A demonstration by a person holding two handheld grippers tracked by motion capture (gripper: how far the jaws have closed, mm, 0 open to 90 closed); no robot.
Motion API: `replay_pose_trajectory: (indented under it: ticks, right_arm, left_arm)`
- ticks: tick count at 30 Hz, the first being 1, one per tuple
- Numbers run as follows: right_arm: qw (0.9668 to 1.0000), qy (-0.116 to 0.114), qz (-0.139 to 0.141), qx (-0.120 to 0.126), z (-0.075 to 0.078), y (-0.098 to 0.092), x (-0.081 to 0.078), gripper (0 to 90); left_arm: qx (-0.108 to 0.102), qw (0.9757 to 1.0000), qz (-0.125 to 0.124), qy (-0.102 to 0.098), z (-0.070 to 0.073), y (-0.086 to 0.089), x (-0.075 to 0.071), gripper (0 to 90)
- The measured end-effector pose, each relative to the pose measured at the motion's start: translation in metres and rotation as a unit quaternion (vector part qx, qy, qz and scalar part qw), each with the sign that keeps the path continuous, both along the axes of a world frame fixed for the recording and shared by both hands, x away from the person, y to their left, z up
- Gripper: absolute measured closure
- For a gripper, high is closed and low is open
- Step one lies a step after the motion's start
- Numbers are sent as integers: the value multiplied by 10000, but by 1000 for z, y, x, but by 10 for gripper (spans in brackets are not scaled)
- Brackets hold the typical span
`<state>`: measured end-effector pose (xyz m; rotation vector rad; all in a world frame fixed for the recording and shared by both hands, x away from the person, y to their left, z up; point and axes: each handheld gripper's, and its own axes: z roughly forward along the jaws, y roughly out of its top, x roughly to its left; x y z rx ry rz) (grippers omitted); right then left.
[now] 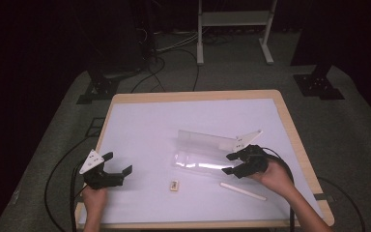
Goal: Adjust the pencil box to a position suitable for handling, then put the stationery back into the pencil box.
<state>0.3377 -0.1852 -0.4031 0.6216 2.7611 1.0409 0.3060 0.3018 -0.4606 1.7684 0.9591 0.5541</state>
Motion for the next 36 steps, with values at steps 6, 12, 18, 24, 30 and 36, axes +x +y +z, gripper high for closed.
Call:
replay_pose_trajectory:
  ticks: [6,12,18,24,30,36]
  right_arm:
    - [9997,-101,-170,112,5,-18,-9,424]
    - [9993,-116,-316,175,6,-31,-14,424]
    - [9990,-79,-414,171,3,-41,-15,424]
    - [9985,-88,-498,195,1,-53,-19,425]
    - [9978,-76,-637,175,0,-67,-23,431]
    - [9972,-81,-725,170,-2,-76,-27,435]
  left_arm:
    - [6,10000,16,17,0,-1,0,0]
    - [11,10000,9,5,0,0,0,0]
    - [19,10000,13,8,0,-1,0,0]
    - [29,10000,48,26,0,-1,0,0]
    - [60,10000,41,28,0,-2,0,0]
    - [34,10000,48,26,0,-1,0,0]
